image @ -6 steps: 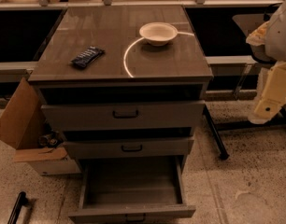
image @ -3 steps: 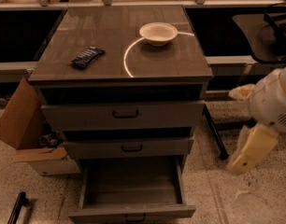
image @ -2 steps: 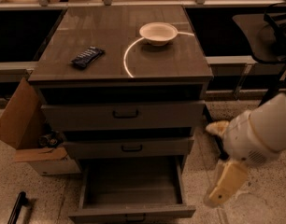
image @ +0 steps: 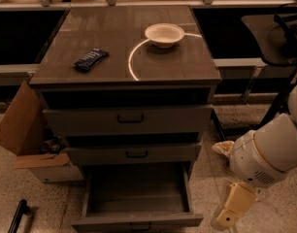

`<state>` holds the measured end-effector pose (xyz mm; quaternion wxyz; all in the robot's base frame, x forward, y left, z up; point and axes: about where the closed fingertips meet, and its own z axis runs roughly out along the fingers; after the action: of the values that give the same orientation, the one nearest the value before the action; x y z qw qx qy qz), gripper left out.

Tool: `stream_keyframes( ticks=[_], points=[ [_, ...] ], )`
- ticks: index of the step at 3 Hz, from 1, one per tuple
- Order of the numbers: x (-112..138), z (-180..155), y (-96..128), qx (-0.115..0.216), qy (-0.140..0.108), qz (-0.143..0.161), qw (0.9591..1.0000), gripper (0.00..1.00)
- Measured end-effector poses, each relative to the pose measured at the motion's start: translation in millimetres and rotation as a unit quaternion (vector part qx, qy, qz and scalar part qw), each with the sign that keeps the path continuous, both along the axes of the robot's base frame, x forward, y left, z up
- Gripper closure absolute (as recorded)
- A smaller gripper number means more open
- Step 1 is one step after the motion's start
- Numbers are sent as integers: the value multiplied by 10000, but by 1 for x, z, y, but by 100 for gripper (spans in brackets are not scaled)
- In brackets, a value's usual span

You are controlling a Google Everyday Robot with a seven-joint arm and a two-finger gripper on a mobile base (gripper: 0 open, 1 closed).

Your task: Close bottom drawer

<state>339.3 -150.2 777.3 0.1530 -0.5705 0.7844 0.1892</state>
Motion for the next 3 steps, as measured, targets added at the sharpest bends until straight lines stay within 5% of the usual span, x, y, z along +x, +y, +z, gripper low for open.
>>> stream_keyframes(
  ticks=[1,3],
  points=[
    [2,-56,15,85,397,-49,9992,0],
    [-5,-214,67,961,911,-24,9912,0]
  ],
)
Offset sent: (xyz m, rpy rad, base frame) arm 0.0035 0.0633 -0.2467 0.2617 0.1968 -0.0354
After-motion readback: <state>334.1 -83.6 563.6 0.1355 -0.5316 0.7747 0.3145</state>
